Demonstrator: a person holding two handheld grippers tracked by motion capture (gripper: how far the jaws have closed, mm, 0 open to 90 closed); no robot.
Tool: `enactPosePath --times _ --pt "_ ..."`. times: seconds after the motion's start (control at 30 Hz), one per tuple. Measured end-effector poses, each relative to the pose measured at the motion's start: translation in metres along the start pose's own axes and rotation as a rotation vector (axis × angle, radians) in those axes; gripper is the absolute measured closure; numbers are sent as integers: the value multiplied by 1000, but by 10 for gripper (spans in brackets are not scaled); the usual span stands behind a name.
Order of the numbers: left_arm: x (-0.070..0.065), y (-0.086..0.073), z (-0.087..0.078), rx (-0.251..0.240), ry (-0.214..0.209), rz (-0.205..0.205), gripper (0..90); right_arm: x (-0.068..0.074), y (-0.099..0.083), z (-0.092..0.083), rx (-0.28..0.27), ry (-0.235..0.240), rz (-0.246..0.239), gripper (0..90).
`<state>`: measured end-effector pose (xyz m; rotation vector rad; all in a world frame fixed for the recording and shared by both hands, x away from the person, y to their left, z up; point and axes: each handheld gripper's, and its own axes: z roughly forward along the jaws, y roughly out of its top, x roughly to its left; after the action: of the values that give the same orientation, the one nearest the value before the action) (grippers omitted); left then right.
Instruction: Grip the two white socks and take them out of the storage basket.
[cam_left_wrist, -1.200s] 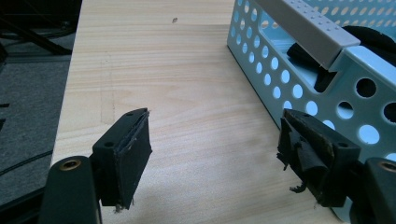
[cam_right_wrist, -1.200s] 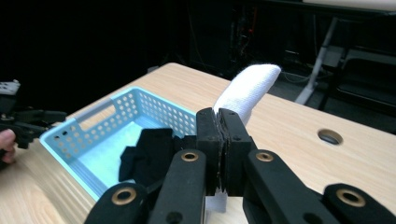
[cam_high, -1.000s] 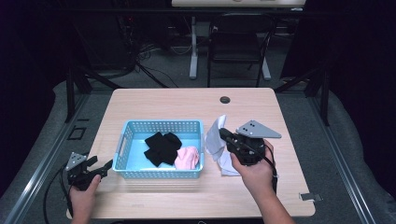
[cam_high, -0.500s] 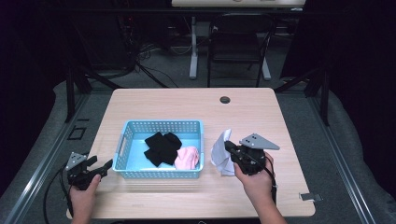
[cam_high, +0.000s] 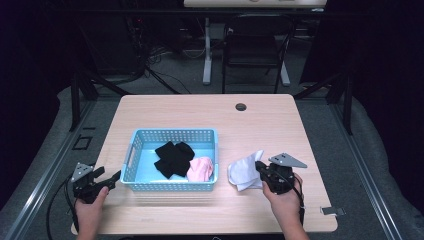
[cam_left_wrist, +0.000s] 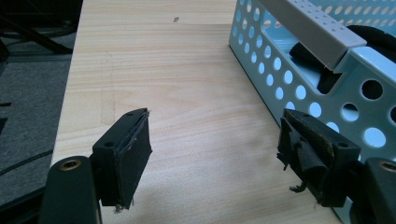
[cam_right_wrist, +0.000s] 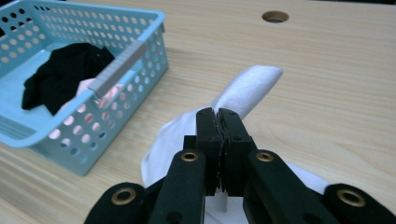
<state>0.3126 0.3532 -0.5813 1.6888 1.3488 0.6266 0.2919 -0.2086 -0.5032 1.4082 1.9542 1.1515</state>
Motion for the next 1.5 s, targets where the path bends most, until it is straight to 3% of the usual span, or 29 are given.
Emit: enactPosePath --times 0.37,0.63,0.77,0.97,1.1,1.37,1.5 --pt "0 0 0 7 -3 6 253 -25 -26 9 68 -57 62 881" --pt "-1 0 -1 6 -3 6 253 -38 -36 13 101 -71 117 872" --pt "-1 0 -1 4 -5 7 253 -42 -40 14 103 -65 144 793" --pt "-1 0 -1 8 -4 6 253 -45 -40 13 76 -78 136 643" --pt "0 0 -1 0 -5 1 253 -46 -42 13 69 -71 148 606" --pt "1 0 -1 1 -7 -6 253 -45 -40 12 59 -79 117 537" --pt "1 0 -1 1 -7 -7 253 -41 -35 8 29 -65 110 520"
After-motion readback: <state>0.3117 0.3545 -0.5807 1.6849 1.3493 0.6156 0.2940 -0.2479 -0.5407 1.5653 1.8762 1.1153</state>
